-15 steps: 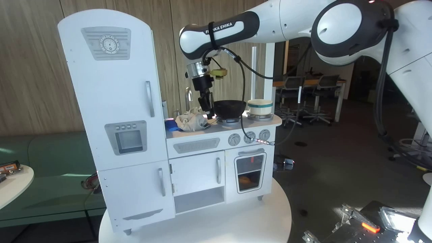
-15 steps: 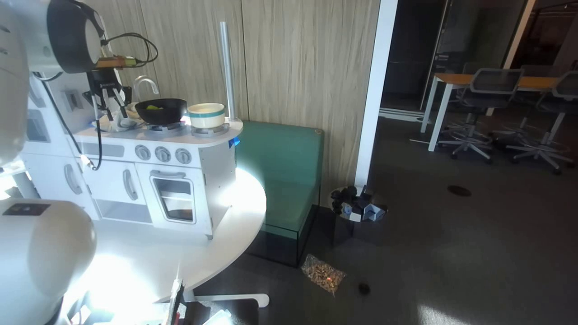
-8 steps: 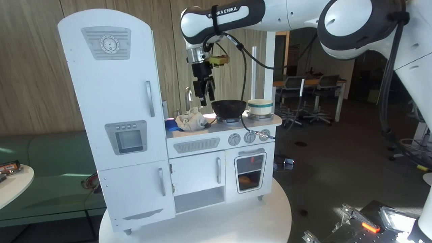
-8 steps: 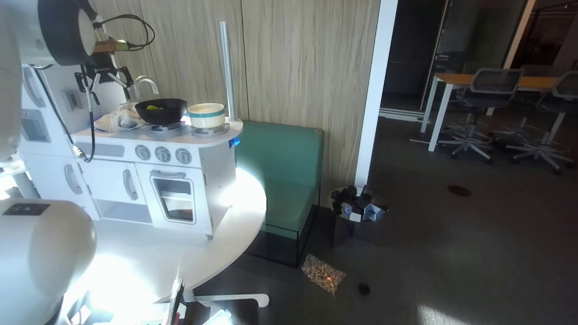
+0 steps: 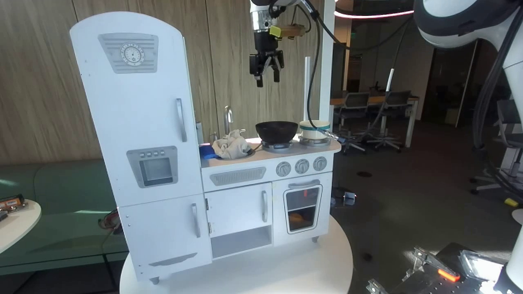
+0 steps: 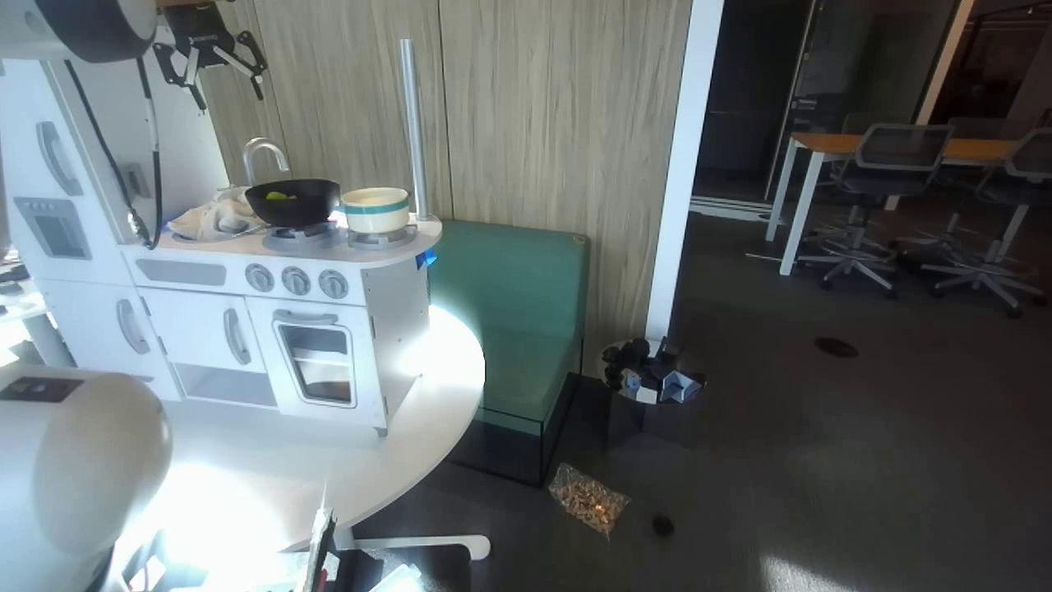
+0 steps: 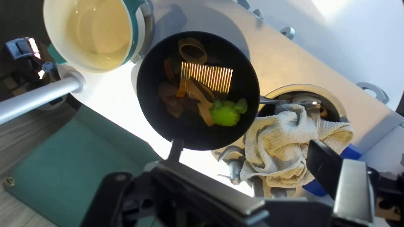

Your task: Use the spoon to stir in the black bowl

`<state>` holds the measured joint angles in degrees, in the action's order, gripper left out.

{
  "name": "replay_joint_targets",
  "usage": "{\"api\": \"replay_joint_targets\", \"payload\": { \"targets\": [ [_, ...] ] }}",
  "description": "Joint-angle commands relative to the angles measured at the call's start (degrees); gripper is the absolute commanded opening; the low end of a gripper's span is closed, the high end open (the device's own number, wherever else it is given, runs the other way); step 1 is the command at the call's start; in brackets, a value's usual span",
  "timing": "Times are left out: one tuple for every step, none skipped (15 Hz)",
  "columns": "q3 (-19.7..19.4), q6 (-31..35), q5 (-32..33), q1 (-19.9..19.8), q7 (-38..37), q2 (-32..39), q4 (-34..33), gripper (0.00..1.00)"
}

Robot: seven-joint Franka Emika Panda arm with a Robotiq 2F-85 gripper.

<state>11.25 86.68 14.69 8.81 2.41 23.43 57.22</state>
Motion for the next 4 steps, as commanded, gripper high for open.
{"api": "replay_joint_targets", "payload": {
  "targets": [
    [-1.13, 1.38, -3.8, -3.7, -3.62, -3.5, 2.65, 1.0],
    [-1.27, 2.26, -4.73, -4.56, -3.82, -3.9, 3.17, 1.0],
    [-1.4, 3.2, -5.29, -5.24, -3.89, -4.23, 3.71, 1.0],
    [-1.43, 3.46, -5.73, -5.87, -4.05, -4.4, 4.01, 1.0]
  ]
}}
